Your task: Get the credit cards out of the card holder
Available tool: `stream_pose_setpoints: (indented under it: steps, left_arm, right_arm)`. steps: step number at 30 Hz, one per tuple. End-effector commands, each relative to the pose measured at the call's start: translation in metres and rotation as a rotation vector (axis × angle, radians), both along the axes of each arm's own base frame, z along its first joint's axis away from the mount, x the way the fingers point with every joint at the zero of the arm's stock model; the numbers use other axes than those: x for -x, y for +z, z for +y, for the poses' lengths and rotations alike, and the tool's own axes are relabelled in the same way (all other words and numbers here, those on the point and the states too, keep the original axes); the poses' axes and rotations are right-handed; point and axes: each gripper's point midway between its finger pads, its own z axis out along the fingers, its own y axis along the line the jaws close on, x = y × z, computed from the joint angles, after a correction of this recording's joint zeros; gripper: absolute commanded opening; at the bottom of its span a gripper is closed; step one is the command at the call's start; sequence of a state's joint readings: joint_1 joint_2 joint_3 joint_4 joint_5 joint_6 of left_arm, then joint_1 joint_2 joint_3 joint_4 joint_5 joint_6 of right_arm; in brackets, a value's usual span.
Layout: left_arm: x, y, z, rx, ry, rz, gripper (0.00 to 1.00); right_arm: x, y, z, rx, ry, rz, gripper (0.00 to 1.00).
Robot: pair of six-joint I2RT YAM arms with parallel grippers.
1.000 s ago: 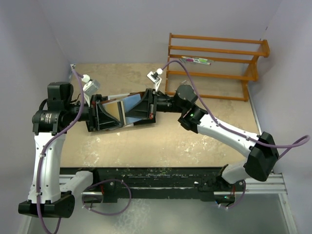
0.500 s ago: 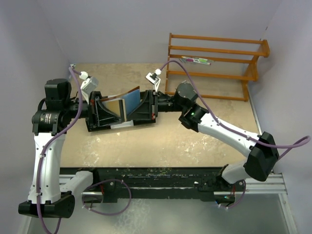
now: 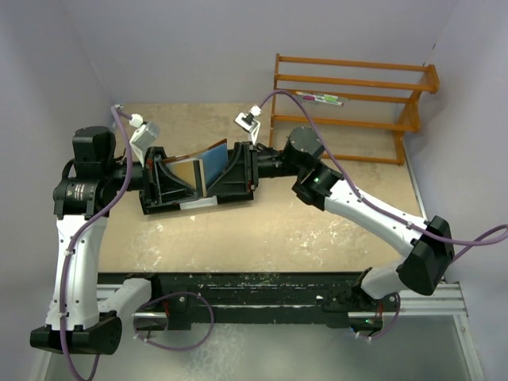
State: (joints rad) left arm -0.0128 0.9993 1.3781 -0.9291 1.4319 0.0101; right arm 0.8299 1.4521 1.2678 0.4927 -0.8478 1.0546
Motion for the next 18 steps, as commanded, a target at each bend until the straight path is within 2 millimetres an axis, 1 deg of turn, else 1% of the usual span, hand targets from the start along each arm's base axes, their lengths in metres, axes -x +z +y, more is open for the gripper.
stream_pose_setpoints:
  steps: [1, 4, 8, 10, 13, 18]
  left_arm:
    - [0.030, 0.020, -0.003, 0.088, -0.155, 0.004, 0.06]
    - [0.027, 0.019, -0.003, 0.075, -0.134, -0.008, 0.05]
    - [0.026, 0.016, -0.003, 0.070, -0.124, -0.005, 0.05]
    - [0.026, 0.016, -0.003, 0.070, -0.124, -0.005, 0.06]
    - [0.028, 0.016, -0.003, 0.070, -0.125, -0.011, 0.07]
    - [0.029, 0.018, -0.003, 0.074, -0.133, -0.016, 0.07]
  right_arm:
    - [-0.018, 0.021, 0.004, -0.045, -0.082, -0.053, 0.58]
    - [-0.019, 0.016, 0.006, -0.037, -0.072, -0.030, 0.59]
    - [-0.020, 0.021, 0.008, -0.065, -0.067, -0.010, 0.60]
    - [-0.024, 0.022, 0.010, -0.072, -0.082, -0.014, 0.63]
    - [-0.026, 0.018, 0.013, -0.065, -0.080, -0.011, 0.66]
    - [-0.027, 0.015, 0.017, -0.058, -0.079, -0.007, 0.67]
